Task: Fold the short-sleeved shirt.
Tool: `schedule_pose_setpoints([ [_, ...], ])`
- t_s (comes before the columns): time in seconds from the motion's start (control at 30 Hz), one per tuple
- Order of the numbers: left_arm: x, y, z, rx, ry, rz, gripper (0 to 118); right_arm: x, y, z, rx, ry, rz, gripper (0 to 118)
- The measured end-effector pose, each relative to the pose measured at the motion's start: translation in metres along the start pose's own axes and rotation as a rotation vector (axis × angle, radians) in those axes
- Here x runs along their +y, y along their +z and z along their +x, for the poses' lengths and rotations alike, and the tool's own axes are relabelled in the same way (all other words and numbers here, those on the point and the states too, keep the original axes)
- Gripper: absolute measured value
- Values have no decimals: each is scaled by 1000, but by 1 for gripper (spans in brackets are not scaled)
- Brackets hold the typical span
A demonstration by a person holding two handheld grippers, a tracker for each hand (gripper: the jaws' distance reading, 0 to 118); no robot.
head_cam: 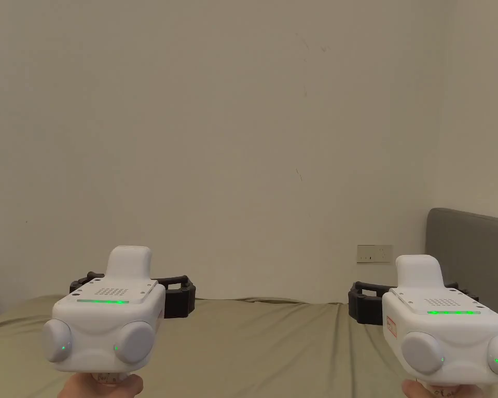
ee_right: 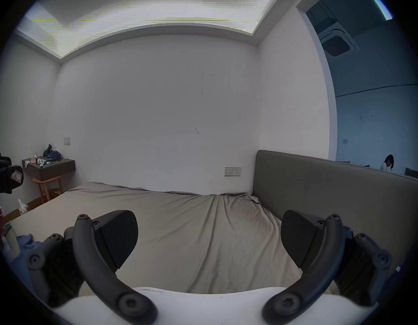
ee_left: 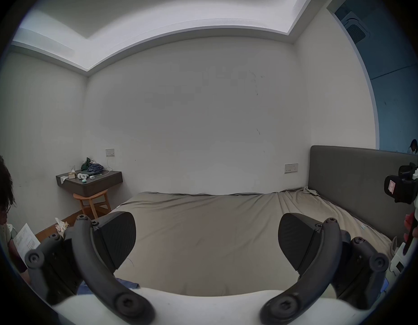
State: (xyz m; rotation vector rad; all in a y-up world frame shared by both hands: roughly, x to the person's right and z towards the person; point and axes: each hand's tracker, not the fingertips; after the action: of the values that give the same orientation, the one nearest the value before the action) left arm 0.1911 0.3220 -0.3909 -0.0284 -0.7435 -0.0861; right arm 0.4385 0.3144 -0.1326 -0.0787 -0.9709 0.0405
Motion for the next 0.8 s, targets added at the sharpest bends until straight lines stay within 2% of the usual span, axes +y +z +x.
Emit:
schedule_pose_setpoints([
  [0.8, 7, -1, 0, 0, -2, 5, 118, 8, 0, 1, 4, 20, 18, 118],
])
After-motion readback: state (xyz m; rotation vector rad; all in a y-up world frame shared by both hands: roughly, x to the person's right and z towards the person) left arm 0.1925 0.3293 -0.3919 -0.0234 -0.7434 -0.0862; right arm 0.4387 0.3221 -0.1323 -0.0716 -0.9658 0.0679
